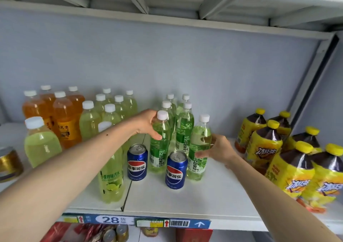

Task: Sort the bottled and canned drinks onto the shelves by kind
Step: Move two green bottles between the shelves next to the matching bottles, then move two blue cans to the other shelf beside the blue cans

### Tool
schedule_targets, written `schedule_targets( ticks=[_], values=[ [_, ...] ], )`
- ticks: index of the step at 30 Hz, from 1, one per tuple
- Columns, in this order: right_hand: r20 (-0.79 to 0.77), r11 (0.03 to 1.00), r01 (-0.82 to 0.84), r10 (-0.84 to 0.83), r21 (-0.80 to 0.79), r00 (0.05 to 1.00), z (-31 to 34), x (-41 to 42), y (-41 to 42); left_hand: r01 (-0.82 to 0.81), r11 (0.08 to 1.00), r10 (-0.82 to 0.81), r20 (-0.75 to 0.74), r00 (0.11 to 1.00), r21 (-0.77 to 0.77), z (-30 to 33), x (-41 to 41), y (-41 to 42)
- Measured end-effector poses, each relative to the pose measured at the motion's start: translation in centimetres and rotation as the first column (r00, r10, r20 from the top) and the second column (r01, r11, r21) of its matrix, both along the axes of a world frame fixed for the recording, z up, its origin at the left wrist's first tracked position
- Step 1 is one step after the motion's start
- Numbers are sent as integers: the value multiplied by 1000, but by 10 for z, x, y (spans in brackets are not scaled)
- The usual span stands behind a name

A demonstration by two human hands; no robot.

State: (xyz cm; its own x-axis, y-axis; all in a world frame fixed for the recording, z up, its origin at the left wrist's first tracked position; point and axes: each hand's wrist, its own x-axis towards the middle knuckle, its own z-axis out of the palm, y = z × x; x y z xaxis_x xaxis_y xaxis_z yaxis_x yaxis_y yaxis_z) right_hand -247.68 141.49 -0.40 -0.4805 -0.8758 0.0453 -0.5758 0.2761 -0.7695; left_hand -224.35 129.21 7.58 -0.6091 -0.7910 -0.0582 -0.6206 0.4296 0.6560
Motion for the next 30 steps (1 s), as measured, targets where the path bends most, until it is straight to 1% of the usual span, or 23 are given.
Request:
schedule_targets(
  ticks=[6, 13, 17, 21, 24, 26, 28, 30],
  values=[
    [49, 997, -70, 72, -40, 996, 0, -4, -13, -15, 999, 14, 27, 1000, 28, 0, -5, -2],
    [70, 993, -107, 110, -51, 991, -3, -4, -30, -22, 999, 19, 79, 997, 36, 3, -9, -4],
    [118, 989, -132, 139, -64, 983, -7, -3, -34, -40, 998, 38, 57, 998, 39, -3, -5, -8],
    [146, 987, -138, 149, -80, 978, -11, -3, -30, -61, 997, 61, 0, 998, 39, -10, -4, -5],
    [179, 988, -125, 141, -95, 974, -16, -3, -24, -103, 994, 104, -37, 994, 41, -17, -1, -1],
    [204, 987, -104, 129, -126, 970, -17, -2, -17, -134, 990, 135, -23, 991, 44, -22, 1, 3],
    [201, 987, -50, 81, -156, 976, -20, 2, -8, -167, 985, 166, 38, 985, 41, -29, 4, 9],
    [194, 980, 34, 5, -198, 981, -23, 11, 3, -186, 982, 180, 129, 975, 33, -38, 6, 13]
  ],
)
